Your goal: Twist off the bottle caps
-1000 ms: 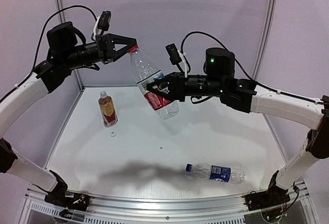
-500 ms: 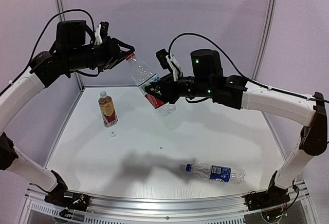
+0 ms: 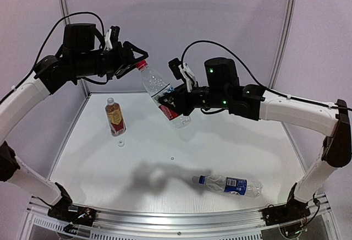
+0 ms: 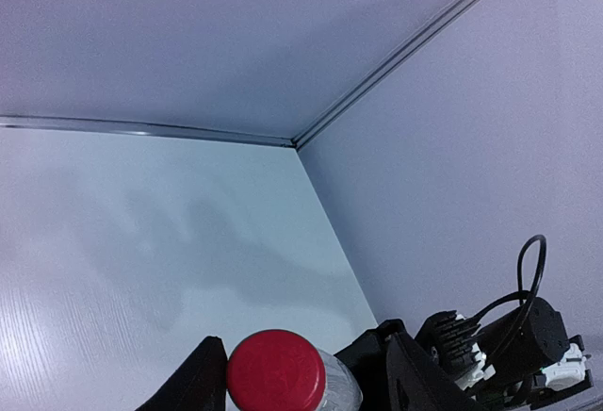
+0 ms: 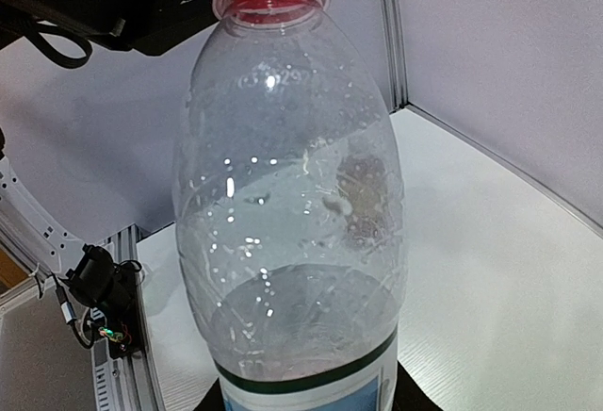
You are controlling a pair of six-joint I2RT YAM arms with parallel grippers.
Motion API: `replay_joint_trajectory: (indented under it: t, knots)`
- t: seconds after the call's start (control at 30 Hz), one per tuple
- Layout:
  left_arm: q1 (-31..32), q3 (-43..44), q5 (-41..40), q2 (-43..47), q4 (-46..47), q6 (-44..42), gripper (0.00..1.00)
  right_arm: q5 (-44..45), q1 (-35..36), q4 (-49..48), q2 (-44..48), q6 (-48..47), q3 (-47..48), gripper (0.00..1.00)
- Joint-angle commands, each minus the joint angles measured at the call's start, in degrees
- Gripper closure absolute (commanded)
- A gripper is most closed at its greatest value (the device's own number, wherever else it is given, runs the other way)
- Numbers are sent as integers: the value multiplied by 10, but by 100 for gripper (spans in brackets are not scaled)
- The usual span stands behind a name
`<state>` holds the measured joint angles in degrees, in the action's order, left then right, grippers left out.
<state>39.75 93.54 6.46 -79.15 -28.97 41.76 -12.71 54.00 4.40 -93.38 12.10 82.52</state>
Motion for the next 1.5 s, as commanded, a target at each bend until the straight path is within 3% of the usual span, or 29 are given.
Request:
replay_joint_trajectory:
  t: [0.0,0.4,0.47,0.7,0.87,1.03,1.2,1.4,1.47]
  knots:
    - [8,-18,40,38,57,-24,42,40,-5,36,11,2,-17,64]
    - [8,-121,-7,147,68,-61,41,36,-4,41,13,5,1,64]
    - [6,-134,-2,156,85,-80,35,25,-5,35,17,8,1,64]
    - [-72,-179,161,149,210,-87,27,-86,-4,-32,46,36,-29,63]
    - [-110,-141,278,107,246,-81,27,-139,-4,-74,54,75,-40,62]
    - [-109,-110,369,56,305,-38,30,-157,-4,-91,52,93,-35,62]
    - [-98,-103,374,37,317,-19,36,-166,-5,-95,49,97,-29,62]
    - [-91,-98,372,23,311,-19,50,-172,-4,-88,42,97,-20,62]
    - [-88,-95,373,20,309,-20,59,-173,-5,-86,39,97,-17,62]
